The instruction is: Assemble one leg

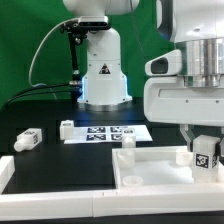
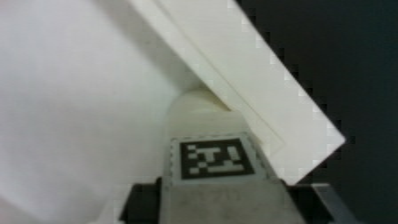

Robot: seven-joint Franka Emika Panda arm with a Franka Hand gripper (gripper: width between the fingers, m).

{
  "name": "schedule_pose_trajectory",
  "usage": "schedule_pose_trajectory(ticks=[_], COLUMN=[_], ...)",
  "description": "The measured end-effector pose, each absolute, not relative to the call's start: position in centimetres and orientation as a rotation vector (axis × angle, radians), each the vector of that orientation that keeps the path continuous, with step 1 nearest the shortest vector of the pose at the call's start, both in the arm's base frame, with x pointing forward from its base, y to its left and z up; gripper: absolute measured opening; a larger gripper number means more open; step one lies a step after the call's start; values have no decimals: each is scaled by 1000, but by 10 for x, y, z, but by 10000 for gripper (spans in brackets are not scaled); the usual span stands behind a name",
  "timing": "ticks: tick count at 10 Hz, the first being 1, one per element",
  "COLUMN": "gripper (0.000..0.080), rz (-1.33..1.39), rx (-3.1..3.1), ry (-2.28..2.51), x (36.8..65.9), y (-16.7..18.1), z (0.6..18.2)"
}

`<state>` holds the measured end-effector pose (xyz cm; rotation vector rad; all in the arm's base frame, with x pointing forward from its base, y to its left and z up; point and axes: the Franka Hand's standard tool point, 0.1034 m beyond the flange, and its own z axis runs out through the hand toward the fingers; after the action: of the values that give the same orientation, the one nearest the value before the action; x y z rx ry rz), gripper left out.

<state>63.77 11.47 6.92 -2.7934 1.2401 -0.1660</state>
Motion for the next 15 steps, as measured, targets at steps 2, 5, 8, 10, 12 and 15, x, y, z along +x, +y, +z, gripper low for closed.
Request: schedule_pose_trajectory(ticks=[2, 5, 8, 10, 12, 15], gripper=[290, 290, 290, 290, 371, 629], rz=[-138, -57, -31, -22, -22, -55], rx=[-2596, -2077, -1858, -1769, -1771, -1962], ry=[1586, 2141, 2304, 2374, 2372, 2165], x=[639, 640, 641, 640, 640, 642], y=[113, 115, 115, 116, 116, 114], z=[69, 68, 68, 68, 68, 102])
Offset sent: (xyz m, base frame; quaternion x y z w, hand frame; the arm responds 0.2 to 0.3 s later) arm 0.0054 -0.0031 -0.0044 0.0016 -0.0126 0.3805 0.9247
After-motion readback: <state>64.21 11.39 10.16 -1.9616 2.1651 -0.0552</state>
